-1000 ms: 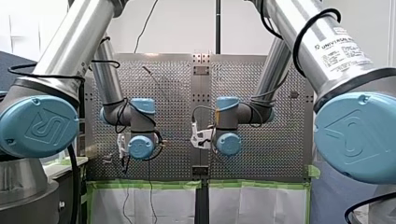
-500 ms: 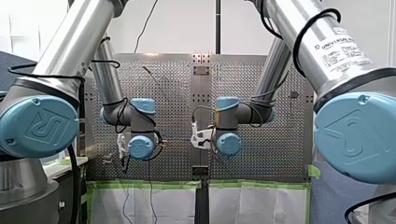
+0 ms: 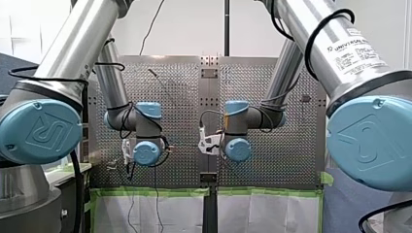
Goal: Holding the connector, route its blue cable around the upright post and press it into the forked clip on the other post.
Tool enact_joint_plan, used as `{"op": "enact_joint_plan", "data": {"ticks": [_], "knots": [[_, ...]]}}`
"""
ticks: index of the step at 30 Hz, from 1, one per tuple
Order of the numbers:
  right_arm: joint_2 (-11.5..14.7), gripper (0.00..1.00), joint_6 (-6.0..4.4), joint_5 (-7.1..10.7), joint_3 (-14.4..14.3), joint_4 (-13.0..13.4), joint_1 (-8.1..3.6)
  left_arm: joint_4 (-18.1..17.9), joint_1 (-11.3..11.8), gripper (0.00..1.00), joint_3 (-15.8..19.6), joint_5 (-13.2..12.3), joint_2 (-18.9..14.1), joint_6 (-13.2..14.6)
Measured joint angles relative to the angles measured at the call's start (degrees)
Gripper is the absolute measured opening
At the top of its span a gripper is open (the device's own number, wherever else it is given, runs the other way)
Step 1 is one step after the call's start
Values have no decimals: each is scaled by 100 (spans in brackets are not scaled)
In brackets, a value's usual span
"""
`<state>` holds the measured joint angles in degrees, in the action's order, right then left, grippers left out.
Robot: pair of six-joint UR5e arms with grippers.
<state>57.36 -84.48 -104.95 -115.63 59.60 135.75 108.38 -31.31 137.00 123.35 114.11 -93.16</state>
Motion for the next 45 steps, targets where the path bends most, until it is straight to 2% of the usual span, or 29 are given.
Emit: {"op": "enact_joint_plan", "data": {"ticks": [30,35,45], "knots": [[-24,0,16,8,-10,22,24,0,-1,0,0,7,0,15],[-245,0,25,24,-23,79,147,0,0,0,0,9,0,17],[-775,0,27,26,-26,88,175,0,0,0,0,9,0,18]]}}
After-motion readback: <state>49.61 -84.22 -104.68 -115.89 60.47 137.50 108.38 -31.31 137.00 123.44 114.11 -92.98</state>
